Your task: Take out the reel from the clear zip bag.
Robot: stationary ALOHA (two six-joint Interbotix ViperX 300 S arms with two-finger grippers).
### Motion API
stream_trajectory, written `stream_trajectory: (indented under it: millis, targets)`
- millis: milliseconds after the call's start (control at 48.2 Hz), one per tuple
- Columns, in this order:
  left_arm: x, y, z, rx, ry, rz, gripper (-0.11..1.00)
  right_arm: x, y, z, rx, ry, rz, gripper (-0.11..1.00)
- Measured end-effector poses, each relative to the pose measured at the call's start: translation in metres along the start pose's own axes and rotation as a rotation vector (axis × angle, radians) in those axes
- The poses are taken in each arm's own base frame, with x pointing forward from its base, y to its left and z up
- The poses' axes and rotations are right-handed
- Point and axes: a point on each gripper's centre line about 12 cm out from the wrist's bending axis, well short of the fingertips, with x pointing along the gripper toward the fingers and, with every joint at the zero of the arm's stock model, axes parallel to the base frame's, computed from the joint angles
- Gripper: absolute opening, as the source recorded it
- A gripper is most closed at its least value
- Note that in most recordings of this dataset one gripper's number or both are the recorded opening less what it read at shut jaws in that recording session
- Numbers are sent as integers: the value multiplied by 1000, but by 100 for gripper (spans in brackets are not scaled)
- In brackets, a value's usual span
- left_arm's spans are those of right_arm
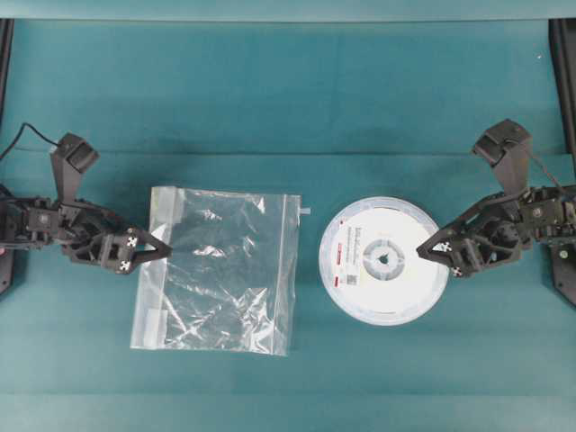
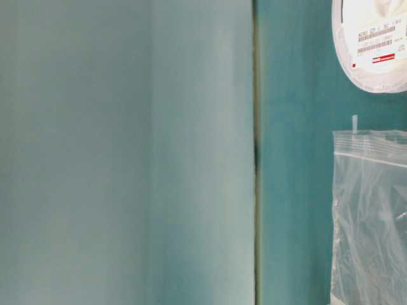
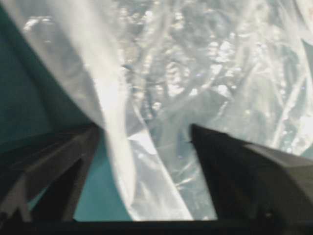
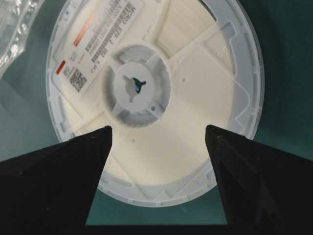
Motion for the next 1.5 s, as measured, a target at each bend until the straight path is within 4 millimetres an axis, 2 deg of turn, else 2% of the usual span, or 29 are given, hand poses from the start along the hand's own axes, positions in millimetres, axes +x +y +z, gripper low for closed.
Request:
stream_trajectory:
  millis: [145, 374, 623, 789, 955, 1184, 1495]
  targets:
    - [-2, -3, -4, 13, 16, -5, 88, 0, 1, 0, -8, -2, 3, 92]
    - [-10, -13, -3, 40, 22, -23, 88, -7, 10, 6, -63, -31, 50, 92]
    - [-28, -48, 15, 165, -40, -121, 88, -21, 26, 15, -205, -98, 132, 92]
    - [-41, -61, 23, 249, -48, -119, 88, -30, 33, 20, -279, -143, 177, 92]
    - [-59, -63, 25, 268, -25, -79, 88, -36, 37, 22, -312, -174, 208, 92]
    - [-86, -75, 32, 307, -80, -150, 88, -45, 44, 25, -391, -230, 260, 92]
    - [-103, -84, 35, 466, -145, -211, 88, -63, 55, 28, -539, -330, 332, 92]
